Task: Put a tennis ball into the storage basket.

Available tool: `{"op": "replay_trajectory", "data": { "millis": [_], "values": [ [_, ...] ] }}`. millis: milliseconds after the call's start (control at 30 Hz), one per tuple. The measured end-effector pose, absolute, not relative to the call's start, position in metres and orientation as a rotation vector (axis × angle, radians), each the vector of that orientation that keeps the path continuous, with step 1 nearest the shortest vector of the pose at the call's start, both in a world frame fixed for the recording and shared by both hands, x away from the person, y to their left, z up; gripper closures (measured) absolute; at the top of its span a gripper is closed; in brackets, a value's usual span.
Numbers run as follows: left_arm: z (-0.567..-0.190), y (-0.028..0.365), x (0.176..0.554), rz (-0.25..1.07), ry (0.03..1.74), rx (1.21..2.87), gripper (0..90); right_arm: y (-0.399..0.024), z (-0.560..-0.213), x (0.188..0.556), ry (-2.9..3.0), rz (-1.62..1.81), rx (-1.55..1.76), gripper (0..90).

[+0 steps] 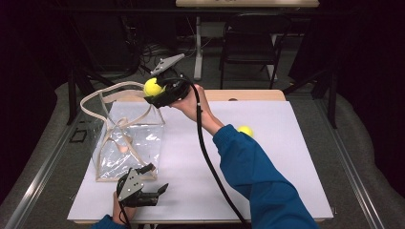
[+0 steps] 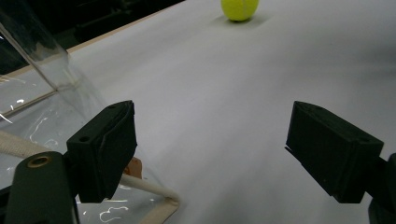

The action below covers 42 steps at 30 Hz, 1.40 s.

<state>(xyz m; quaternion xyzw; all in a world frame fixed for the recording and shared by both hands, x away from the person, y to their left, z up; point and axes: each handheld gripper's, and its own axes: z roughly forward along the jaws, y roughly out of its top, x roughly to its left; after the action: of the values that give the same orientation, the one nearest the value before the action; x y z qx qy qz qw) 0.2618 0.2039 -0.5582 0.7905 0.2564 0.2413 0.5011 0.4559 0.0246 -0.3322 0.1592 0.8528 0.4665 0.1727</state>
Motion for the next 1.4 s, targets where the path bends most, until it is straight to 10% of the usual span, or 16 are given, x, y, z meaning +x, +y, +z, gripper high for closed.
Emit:
{"op": "replay_trajectory", "data": {
  "millis": [1400],
  "values": [
    [-0.558,0.204,0.262,0.576,0.624,1.905,15.9,0.064,-0.338,0.466,2.463,1.291,0.444,26.1]
  ]
}}
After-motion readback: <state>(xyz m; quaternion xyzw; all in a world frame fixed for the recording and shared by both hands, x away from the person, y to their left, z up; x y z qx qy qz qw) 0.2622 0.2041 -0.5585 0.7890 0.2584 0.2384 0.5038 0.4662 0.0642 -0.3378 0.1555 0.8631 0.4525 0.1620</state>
